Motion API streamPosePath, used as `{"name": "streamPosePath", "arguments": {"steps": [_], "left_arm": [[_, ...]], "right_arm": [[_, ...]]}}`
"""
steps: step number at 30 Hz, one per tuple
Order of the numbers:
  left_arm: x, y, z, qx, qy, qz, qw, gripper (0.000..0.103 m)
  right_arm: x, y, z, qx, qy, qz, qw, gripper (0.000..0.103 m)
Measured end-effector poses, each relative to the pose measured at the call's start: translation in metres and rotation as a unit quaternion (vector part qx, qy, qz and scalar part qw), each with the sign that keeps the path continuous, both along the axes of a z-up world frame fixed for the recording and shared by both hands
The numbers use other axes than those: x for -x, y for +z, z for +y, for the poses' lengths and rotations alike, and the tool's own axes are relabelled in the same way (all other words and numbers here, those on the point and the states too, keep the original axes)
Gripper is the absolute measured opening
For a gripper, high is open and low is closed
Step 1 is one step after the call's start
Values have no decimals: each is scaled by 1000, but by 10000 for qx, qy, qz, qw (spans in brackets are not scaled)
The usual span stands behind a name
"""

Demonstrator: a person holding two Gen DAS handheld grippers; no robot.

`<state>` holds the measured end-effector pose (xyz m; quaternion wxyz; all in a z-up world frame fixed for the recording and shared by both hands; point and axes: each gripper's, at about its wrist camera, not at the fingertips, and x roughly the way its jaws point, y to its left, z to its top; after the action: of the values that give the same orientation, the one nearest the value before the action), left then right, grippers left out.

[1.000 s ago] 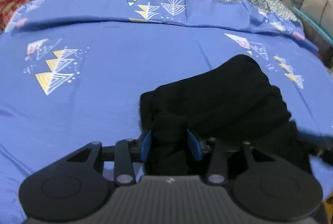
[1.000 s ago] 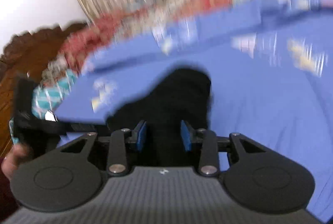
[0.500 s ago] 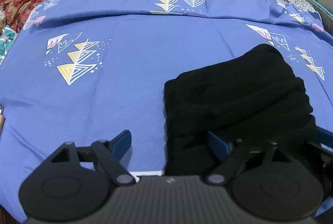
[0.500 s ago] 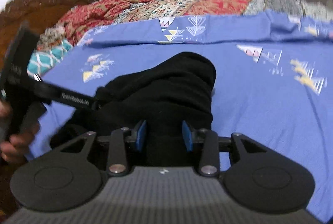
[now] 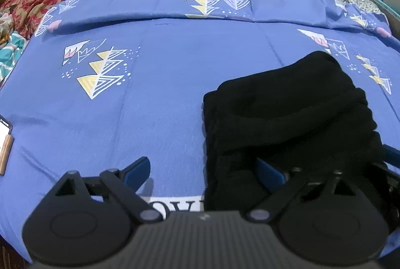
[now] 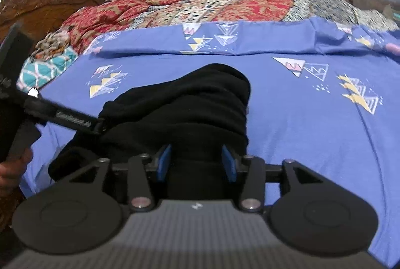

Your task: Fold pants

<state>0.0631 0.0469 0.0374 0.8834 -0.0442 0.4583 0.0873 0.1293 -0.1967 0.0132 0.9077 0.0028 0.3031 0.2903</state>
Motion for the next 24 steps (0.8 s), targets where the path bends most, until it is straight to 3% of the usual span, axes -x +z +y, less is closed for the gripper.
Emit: {"name": "streamPosePath", "arguments": {"steps": [4, 9, 12, 15, 19, 21, 24], "left_arm": [[11, 5, 4, 139, -31, -65, 9999, 97], [25, 7, 7, 304, -26, -118, 9995, 97], [37, 4, 2, 284, -107, -150, 9994, 97], [47, -2, -6, 102, -226, -158, 9996, 98], [54, -10, -12, 34, -217, -132, 9997, 98], [57, -9, -12, 49, -175, -180, 9997, 98], [58, -7, -9, 136, -96, -217, 9996, 98]], "right_arm": [[-1, 6, -13, -365, -206, 164, 9990, 53], [20, 27, -11, -518, -41, -434, 9977, 52], [32, 36, -3, -484, 388, -659, 9959, 41], [36, 33, 11, -402, 835, -543, 9942, 32], [21, 40, 35, 115, 1053, -734, 9917, 32], [7, 46, 52, 367, 1461, -792, 9854, 33], [-6, 48, 87, 1087, 2294, -1078, 9612, 44]]}}
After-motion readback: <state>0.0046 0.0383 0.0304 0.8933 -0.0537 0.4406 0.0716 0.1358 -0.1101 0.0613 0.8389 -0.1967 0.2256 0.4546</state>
